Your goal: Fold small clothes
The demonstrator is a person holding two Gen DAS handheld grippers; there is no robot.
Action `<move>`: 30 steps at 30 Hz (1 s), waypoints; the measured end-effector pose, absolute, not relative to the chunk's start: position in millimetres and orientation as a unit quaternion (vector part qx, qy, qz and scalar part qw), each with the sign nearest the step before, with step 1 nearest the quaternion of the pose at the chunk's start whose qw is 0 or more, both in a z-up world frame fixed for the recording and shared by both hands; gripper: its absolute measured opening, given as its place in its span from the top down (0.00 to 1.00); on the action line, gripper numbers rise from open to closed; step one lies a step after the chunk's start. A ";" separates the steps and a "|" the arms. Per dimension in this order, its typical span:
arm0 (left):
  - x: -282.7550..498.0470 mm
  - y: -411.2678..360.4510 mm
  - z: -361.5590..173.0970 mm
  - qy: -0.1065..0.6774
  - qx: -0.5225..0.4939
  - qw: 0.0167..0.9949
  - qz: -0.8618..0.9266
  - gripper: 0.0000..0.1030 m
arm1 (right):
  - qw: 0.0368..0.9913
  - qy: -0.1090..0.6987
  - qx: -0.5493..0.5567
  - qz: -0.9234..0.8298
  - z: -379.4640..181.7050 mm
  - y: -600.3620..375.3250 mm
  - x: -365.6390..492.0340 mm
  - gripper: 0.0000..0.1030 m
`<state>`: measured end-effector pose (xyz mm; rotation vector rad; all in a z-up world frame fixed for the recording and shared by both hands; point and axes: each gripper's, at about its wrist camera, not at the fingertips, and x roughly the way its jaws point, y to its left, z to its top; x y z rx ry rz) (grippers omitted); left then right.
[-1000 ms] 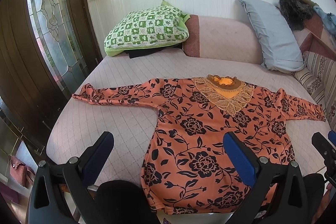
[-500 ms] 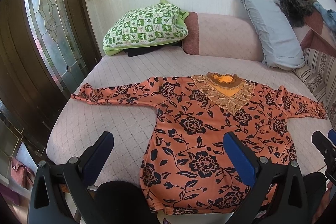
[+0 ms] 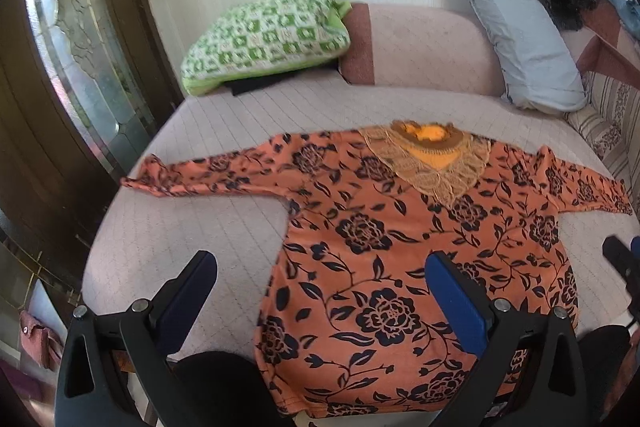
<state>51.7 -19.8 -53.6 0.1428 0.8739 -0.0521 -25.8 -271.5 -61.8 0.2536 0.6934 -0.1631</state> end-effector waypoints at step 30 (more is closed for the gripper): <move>138.8 -124.0 -170.9 0.557 0.113 0.818 -0.094 0.00 | 0.719 0.262 0.528 -0.368 -237.1 -754.6 38.2 0.61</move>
